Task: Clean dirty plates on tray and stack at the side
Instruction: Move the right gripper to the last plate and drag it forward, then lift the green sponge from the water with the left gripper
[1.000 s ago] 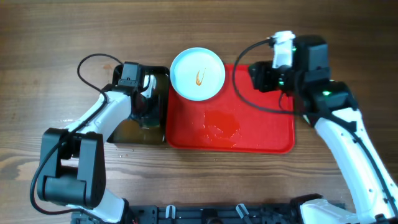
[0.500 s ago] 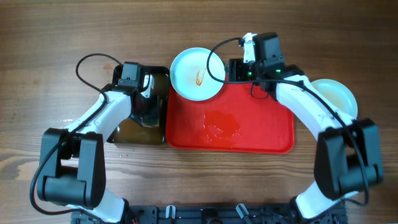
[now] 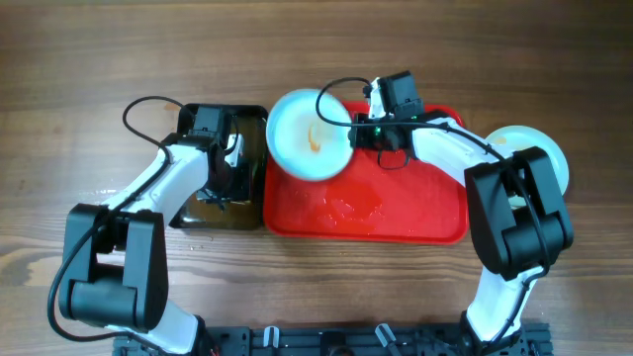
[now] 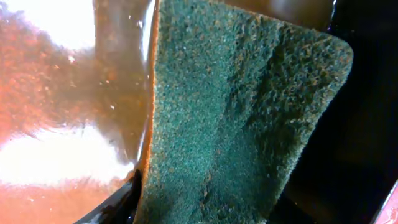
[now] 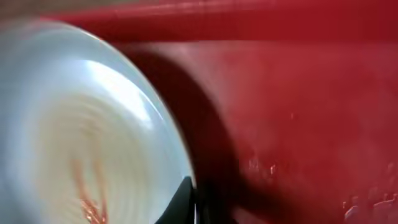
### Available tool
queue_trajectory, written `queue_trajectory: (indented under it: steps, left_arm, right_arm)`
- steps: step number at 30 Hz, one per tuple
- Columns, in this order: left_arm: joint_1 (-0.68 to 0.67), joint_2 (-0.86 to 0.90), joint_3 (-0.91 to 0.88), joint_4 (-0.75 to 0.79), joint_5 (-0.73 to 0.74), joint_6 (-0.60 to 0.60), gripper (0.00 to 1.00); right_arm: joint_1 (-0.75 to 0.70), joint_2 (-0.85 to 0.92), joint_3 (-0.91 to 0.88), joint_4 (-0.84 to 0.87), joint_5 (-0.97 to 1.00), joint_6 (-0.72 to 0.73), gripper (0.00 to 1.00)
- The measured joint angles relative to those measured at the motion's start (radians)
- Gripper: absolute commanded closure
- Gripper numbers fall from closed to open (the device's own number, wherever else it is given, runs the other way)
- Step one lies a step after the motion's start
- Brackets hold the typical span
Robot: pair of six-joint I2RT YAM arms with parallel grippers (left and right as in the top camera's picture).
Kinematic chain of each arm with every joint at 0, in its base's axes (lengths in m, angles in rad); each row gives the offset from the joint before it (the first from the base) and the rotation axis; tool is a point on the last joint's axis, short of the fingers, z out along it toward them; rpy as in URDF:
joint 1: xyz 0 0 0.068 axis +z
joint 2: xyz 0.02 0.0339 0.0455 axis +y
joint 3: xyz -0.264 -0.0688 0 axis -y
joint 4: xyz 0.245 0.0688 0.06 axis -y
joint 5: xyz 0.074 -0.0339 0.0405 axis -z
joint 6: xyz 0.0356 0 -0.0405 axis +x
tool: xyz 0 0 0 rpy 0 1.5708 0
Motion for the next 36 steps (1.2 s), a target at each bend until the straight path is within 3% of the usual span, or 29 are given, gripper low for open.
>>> queue_trajectory:
  steps: [4,8,11,12,13,14,16,18,19,21,28,33,35,36]
  left_arm:
    - [0.000,0.000,0.000,0.008,0.000,0.000,0.44]
    - [0.000,0.000,0.000,0.015,0.000,0.000,0.43]
    - [0.000,0.000,0.000,0.019,0.000,0.000,0.46]
    - [0.000,0.000,0.000,0.022,0.000,0.000,0.59]
    - [0.000,0.000,0.000,0.026,0.000,0.000,0.78]
    - [0.000,0.000,0.000,0.028,0.000,0.002,0.90]
    - [0.000,0.000,0.000,0.034,0.003,0.000,0.96]
    - [0.000,0.000,0.000,0.034,0.003,0.000,0.91]
    - [0.000,0.000,0.000,0.034,0.003,0.000,0.60]
    - [0.000,0.000,0.000,0.035,0.003,0.001,0.44]
    - [0.000,0.000,0.000,0.181,0.003,-0.001,0.43]
    - [0.000,0.000,-0.001,0.175,0.003,0.000,0.49]
    - [-0.002,0.000,-0.016,0.174,0.003,0.000,0.55]
    - [-0.006,0.000,-0.026,0.178,0.002,0.000,0.62]
  right_arm:
    - [0.001,-0.019,0.017,-0.188,0.010,0.000,0.96]
    - [0.002,-0.116,0.010,-0.482,0.129,-0.001,0.96]
    - [0.002,-0.174,0.010,-0.591,0.195,-0.004,0.96]
    - [0.002,-0.176,-0.002,-0.610,0.210,-0.005,0.96]
    - [0.002,-0.176,-0.013,-0.607,0.216,-0.005,0.96]
    - [0.002,-0.176,-0.023,-0.600,0.219,-0.005,0.96]
    - [0.002,-0.176,-0.034,-0.594,0.220,-0.007,0.96]
    - [0.002,-0.176,-0.034,-0.580,0.220,-0.008,0.96]
    - [0.002,-0.176,-0.034,-0.578,0.220,-0.008,0.96]
    - [0.002,-0.176,-0.034,-0.575,0.220,-0.008,0.96]
    - [0.002,-0.176,-0.034,-0.568,0.220,-0.023,0.96]
    - [0.002,-0.176,-0.034,-0.567,0.220,-0.023,0.96]
    - [0.002,-0.176,-0.034,-0.557,0.220,-0.023,0.96]
    - [0.002,-0.176,-0.034,-0.557,0.220,-0.024,0.96]
